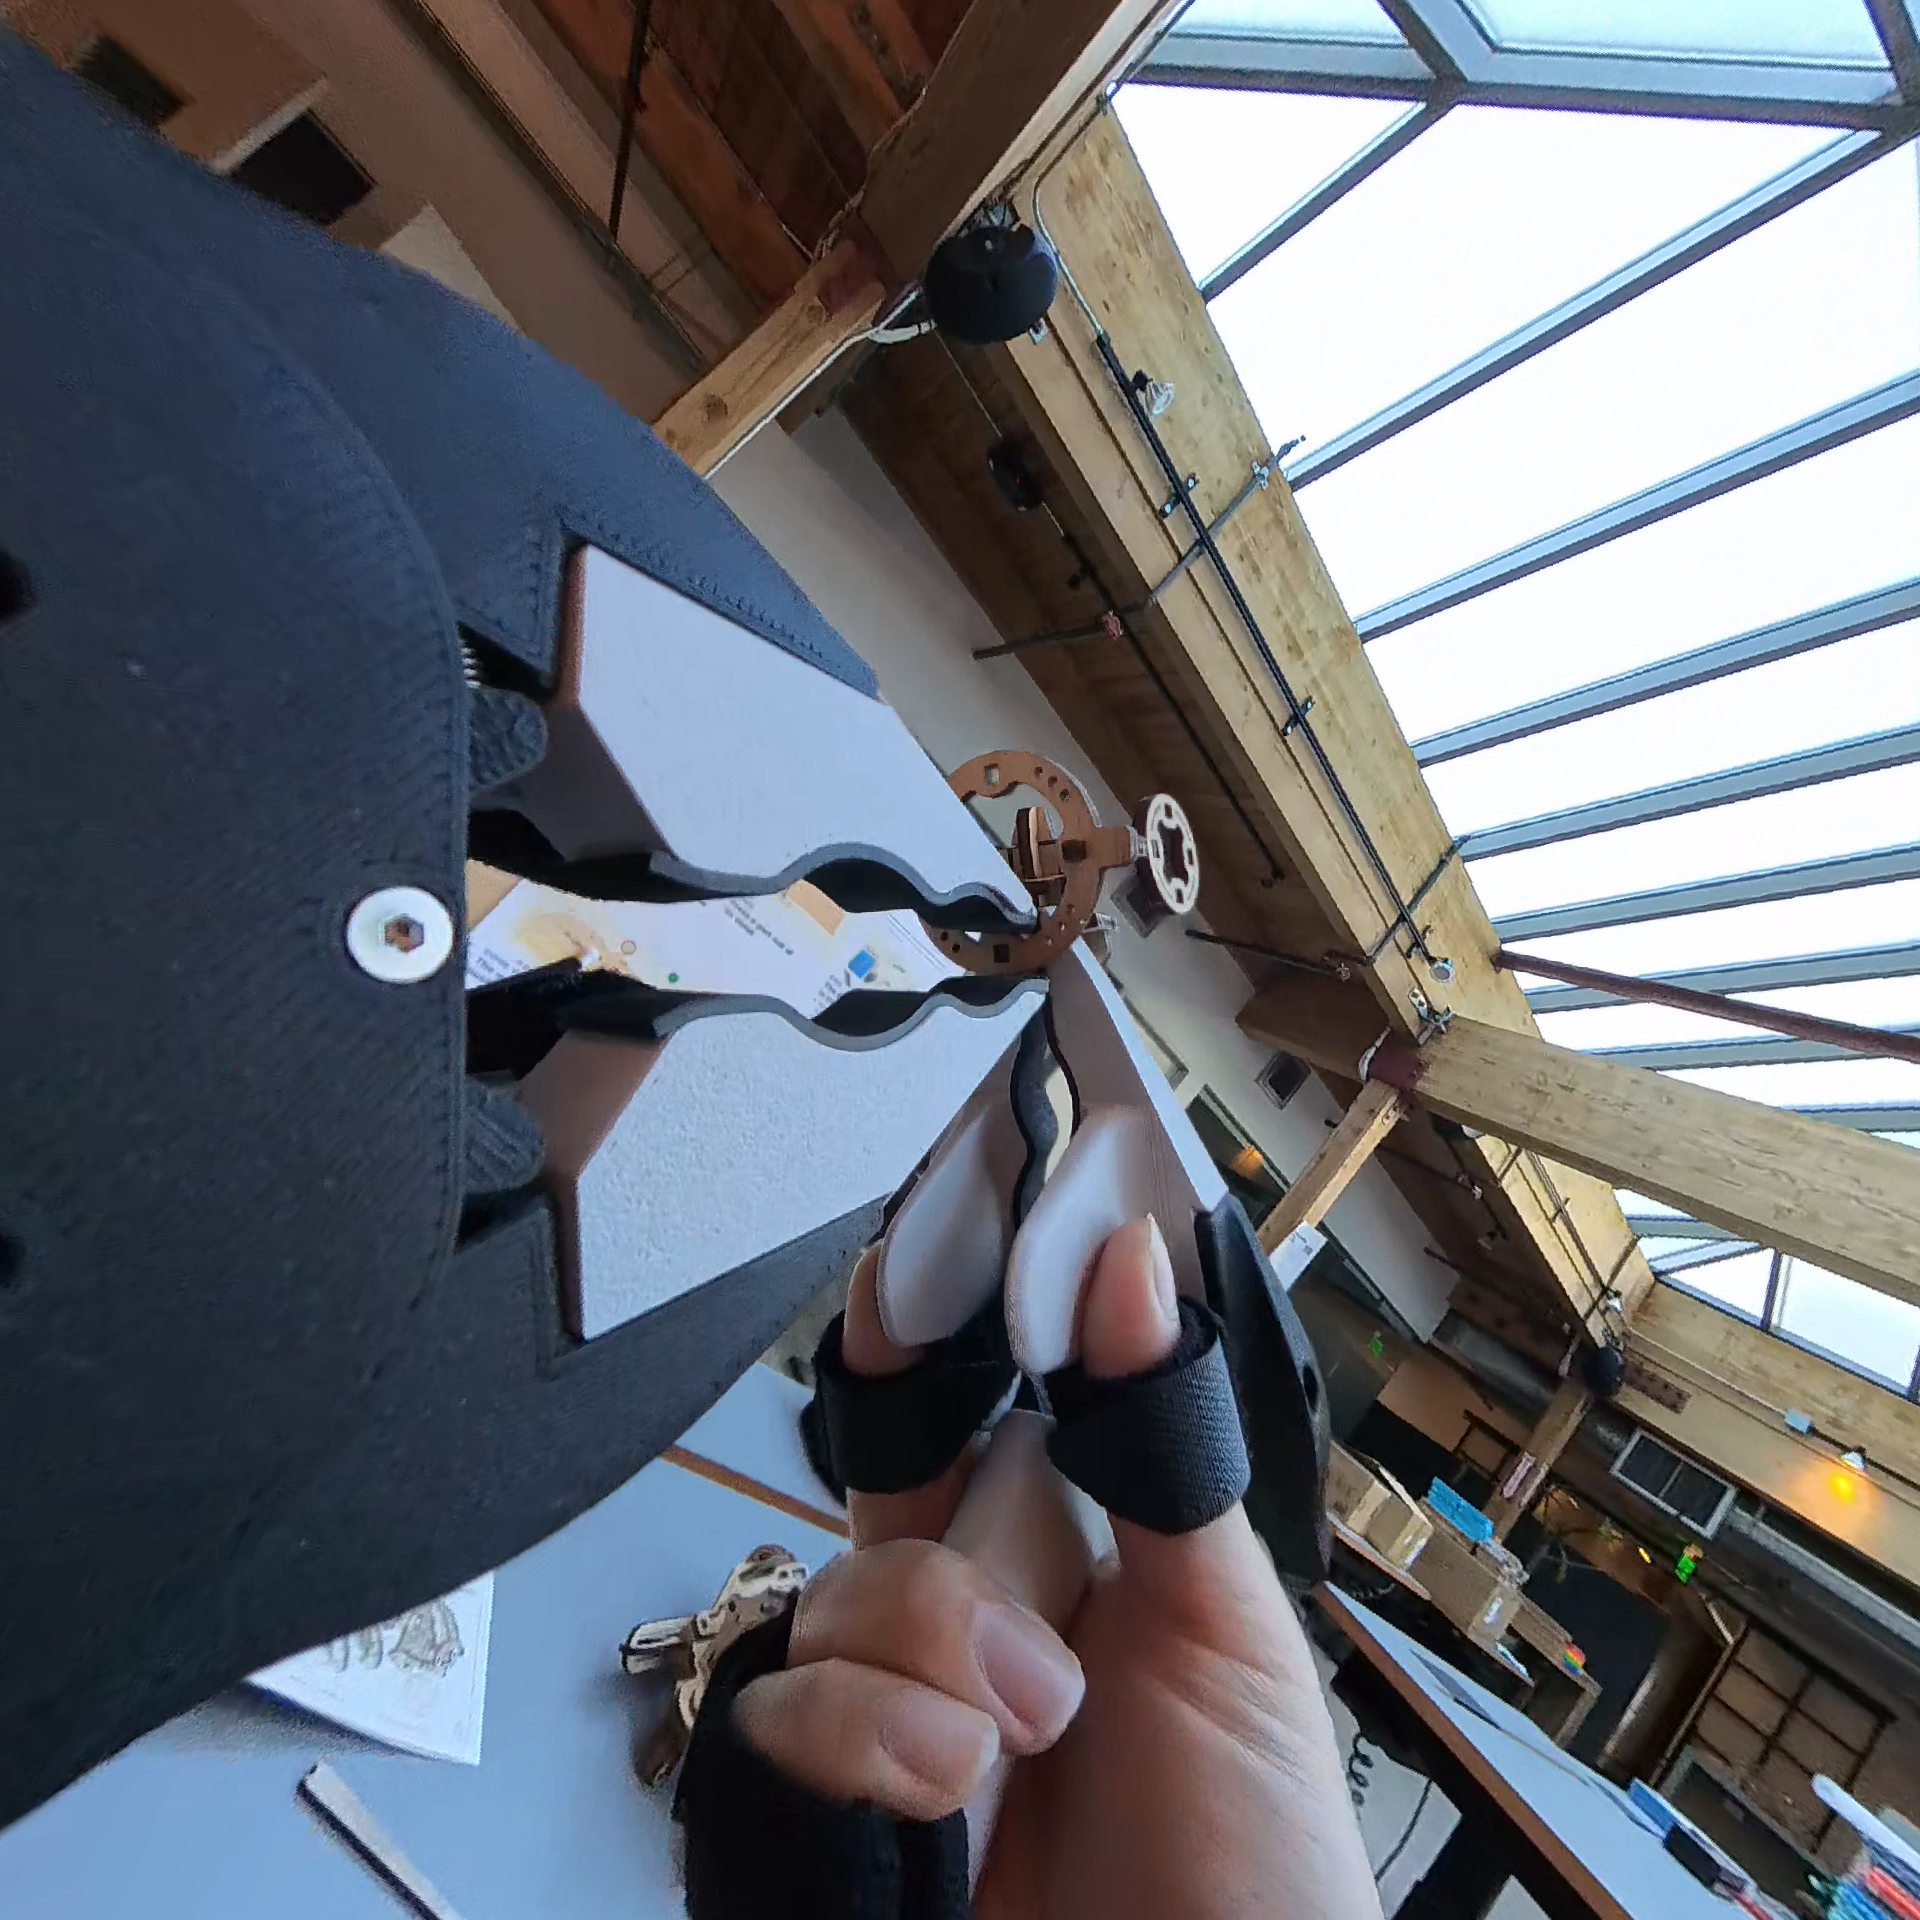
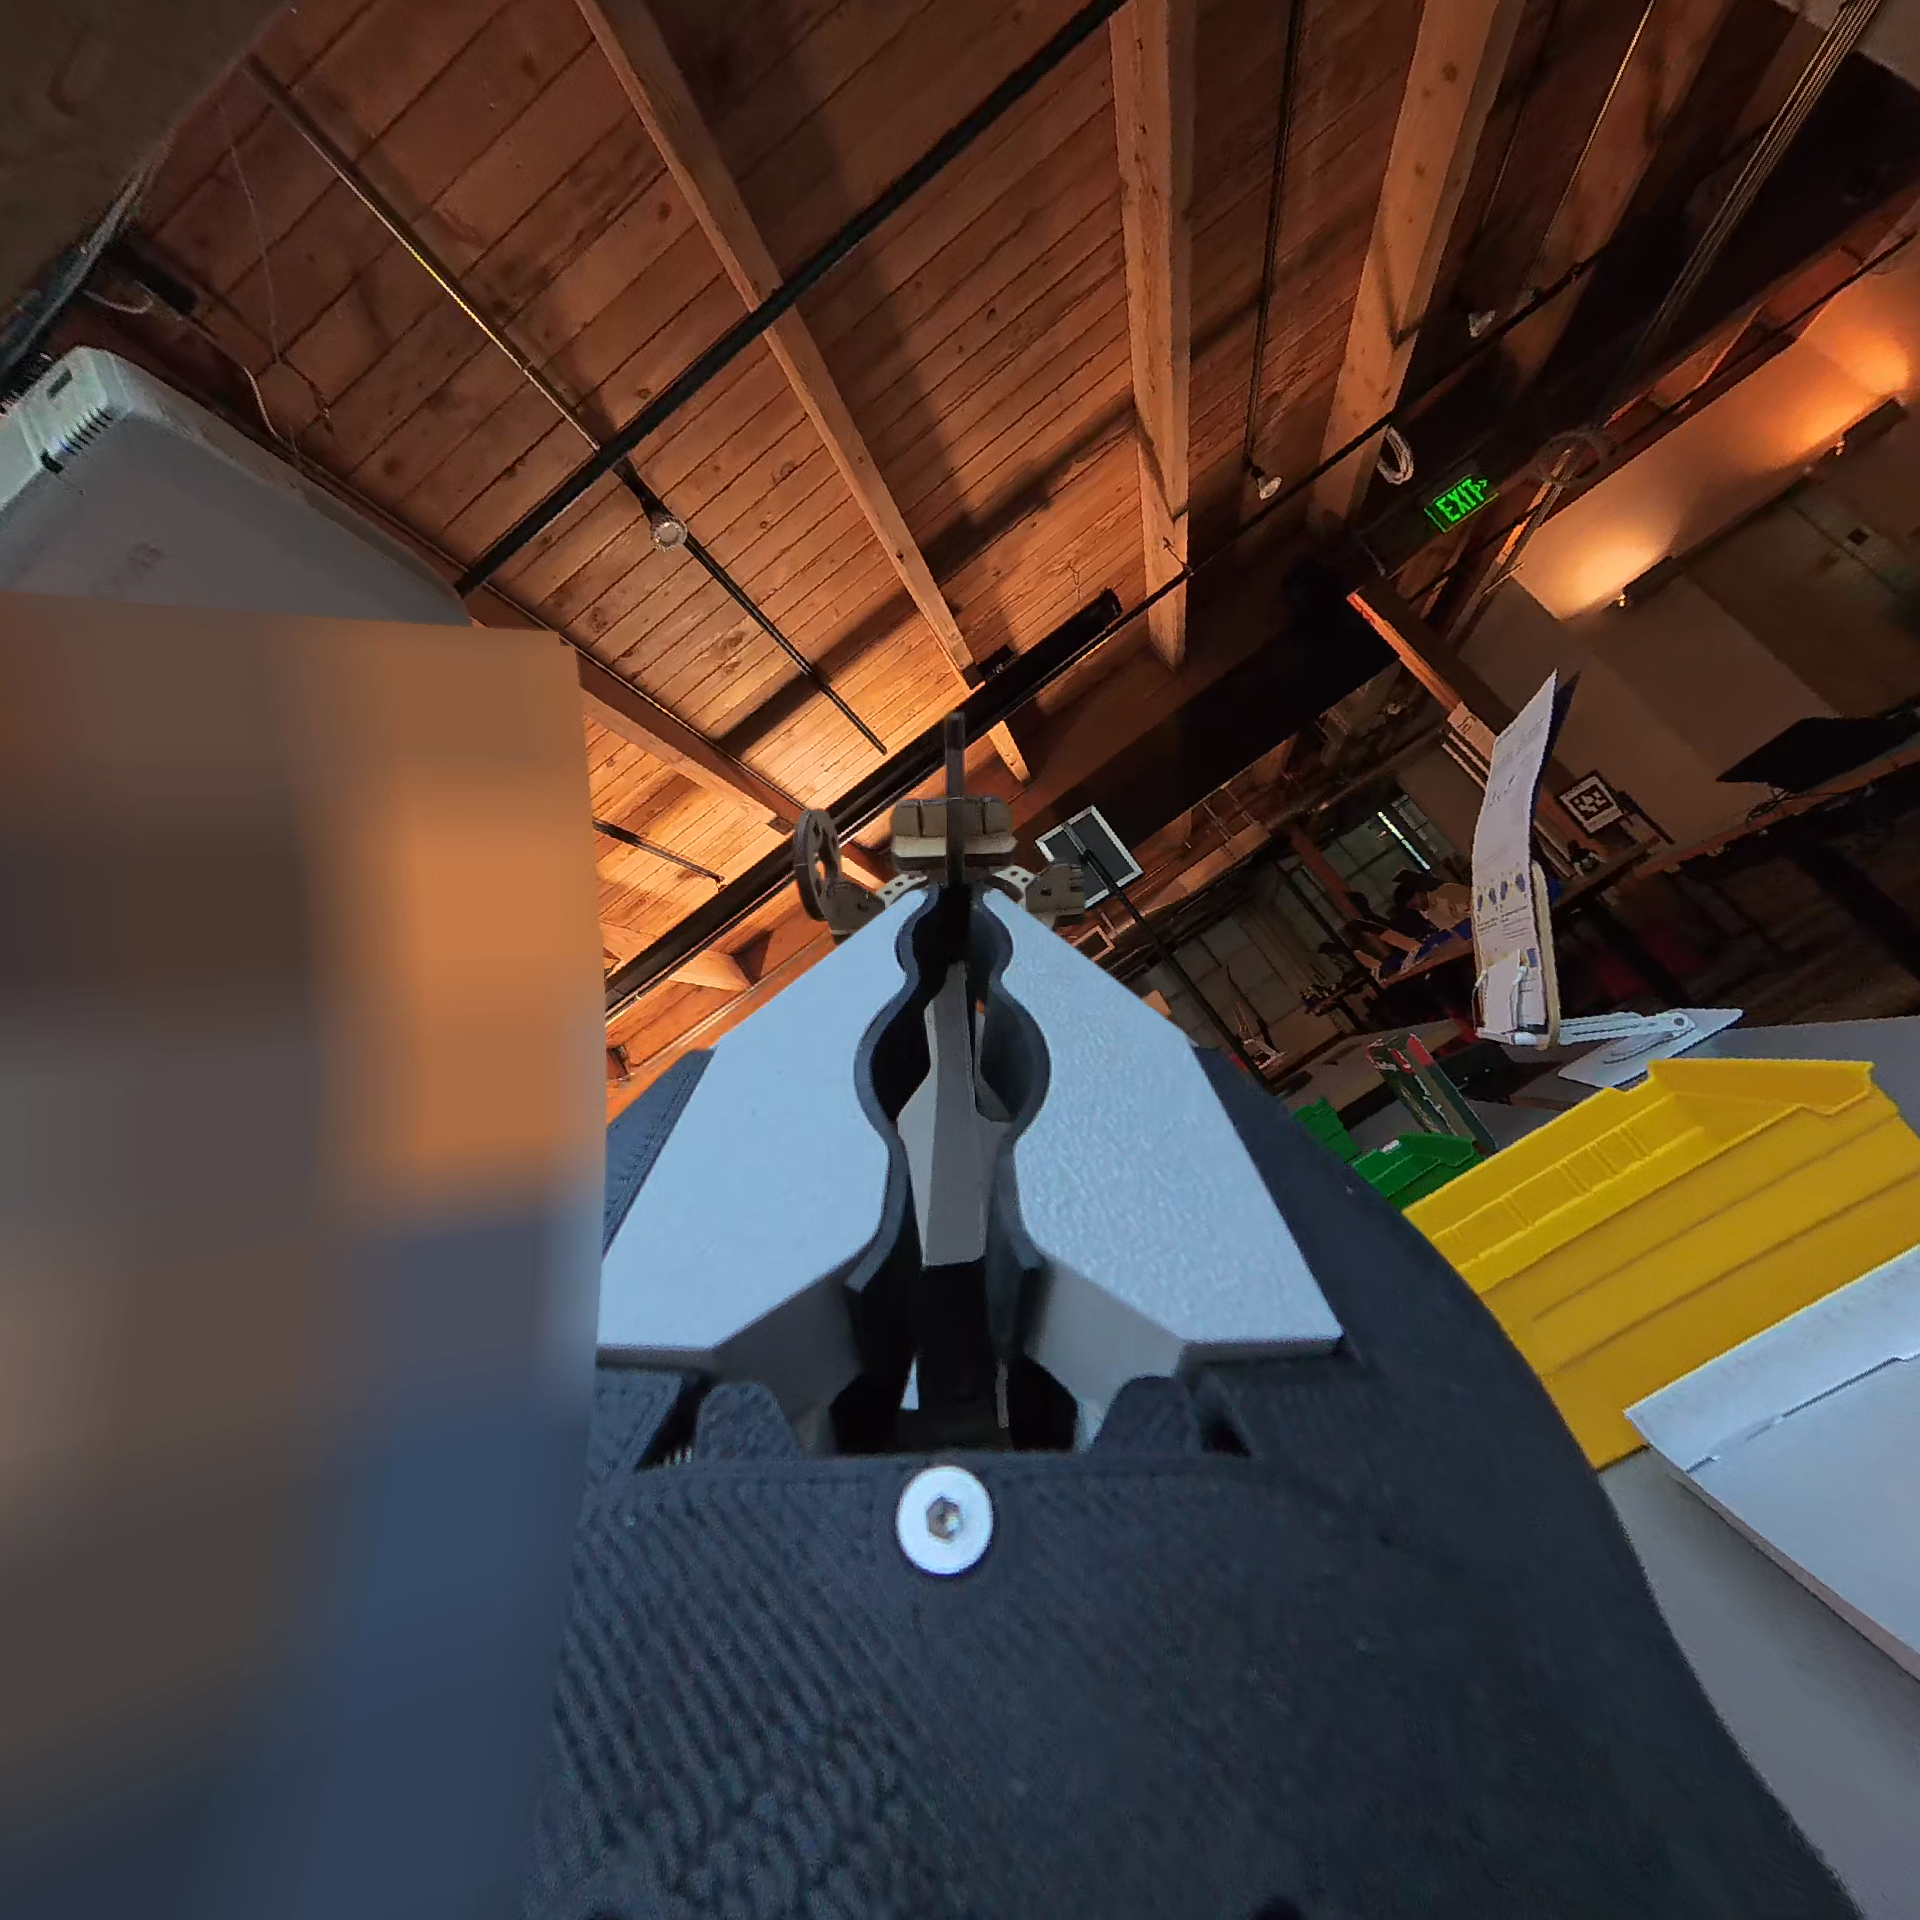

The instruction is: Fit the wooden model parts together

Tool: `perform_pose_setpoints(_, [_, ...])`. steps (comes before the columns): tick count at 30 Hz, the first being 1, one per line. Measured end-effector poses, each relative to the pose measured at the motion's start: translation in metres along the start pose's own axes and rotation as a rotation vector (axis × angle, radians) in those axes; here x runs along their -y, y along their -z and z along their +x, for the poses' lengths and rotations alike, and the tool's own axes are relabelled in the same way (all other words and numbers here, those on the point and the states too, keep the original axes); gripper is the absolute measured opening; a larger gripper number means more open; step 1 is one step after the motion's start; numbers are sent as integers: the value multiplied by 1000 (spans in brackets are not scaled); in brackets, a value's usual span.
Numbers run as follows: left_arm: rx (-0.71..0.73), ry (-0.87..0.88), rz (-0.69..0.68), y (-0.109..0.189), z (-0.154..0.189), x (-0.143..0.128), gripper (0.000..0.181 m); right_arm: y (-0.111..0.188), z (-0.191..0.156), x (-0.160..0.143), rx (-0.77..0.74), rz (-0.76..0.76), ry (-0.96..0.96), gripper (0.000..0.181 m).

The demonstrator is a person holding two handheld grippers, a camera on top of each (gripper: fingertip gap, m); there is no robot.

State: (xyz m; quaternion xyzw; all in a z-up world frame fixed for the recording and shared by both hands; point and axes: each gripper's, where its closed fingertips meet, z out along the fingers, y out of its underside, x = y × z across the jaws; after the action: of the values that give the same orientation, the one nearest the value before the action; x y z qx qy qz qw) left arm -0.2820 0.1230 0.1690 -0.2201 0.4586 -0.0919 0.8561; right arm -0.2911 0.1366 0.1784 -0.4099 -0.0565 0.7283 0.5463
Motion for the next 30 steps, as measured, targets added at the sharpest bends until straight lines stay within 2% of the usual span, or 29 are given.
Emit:
perform_pose_setpoints(1, [12,-8,5,0,0,0,6,0,0,0,-10,-5,26,1])
perform_pose_setpoints(6, [52,36,38,1,-2,1,6,-1,-1,0,-51,-49,139,0])
perform_pose_setpoints(14, [88,193,166,11,-12,18,6,-5,-15,-4,-77,-214,429,7])
perform_pose_setpoints(20, [108,190,187,14,-15,22,5,-3,-18,-2,-62,-261,370,14])
perform_pose_setpoints(24, [116,171,179,14,-15,20,6,-2,-22,-3,-14,-262,312,1])
perform_pose_setpoints(30, [115,162,170,14,-14,19,6,-1,-20,-2,-38,-272,381,1])
